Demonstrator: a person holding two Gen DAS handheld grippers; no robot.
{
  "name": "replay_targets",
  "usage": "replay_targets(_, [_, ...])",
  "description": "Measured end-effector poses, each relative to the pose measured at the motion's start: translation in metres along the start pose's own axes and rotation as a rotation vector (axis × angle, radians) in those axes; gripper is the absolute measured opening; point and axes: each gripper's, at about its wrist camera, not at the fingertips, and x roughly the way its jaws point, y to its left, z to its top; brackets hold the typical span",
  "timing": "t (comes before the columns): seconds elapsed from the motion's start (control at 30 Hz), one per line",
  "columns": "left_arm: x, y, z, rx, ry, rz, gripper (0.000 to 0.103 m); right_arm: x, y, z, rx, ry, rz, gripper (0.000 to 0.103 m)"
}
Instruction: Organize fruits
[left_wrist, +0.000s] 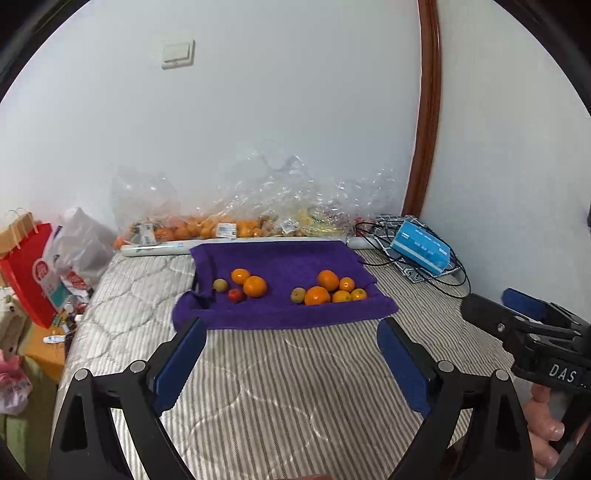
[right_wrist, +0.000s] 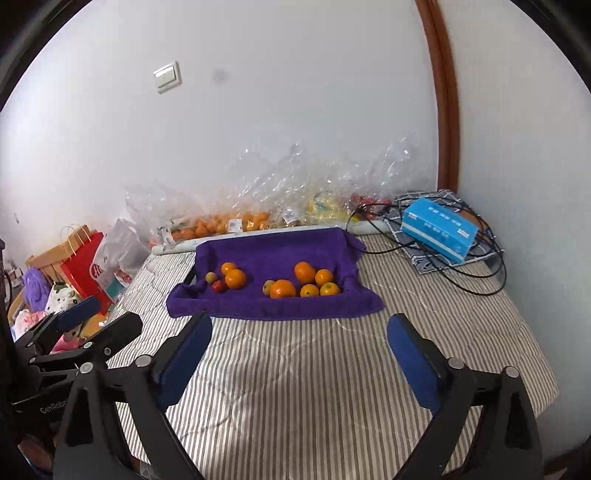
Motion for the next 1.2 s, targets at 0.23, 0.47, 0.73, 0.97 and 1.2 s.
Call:
replay_targets(0.23, [-0.022, 0.002, 0.003, -0.035, -0.036, 0.009, 0.094, -0.025, 0.004, -0.006, -0.018, -0.024, -0.027, 0.101])
replay_targets(0.47, [-0.024, 0.008, 0.006, -0.063, -0.024, 0.008, 0.095, -0.033, 0.010, -0.008, -0.049, -0.037, -0.033, 0.101])
replay_targets(0.73, [-0.022, 0.017, 0.007, -0.097, -0.019, 0.017, 0.095, -0.034, 0.015, -0.010, -0.070, -0.046, -0.045, 0.101])
replay_targets(0.97, [-0.021, 0.017, 0.007, -0.094, -0.016, 0.025, 0.095, -0.038, 0.017, -0.010, -0.070, -0.055, -0.035, 0.101])
replay_targets(1.2, [-0.022, 0.014, 0.006, -0.087, -0.017, 0.027, 0.095, -0.038, 0.020, -0.010, -0.078, -0.057, -0.033, 0.101])
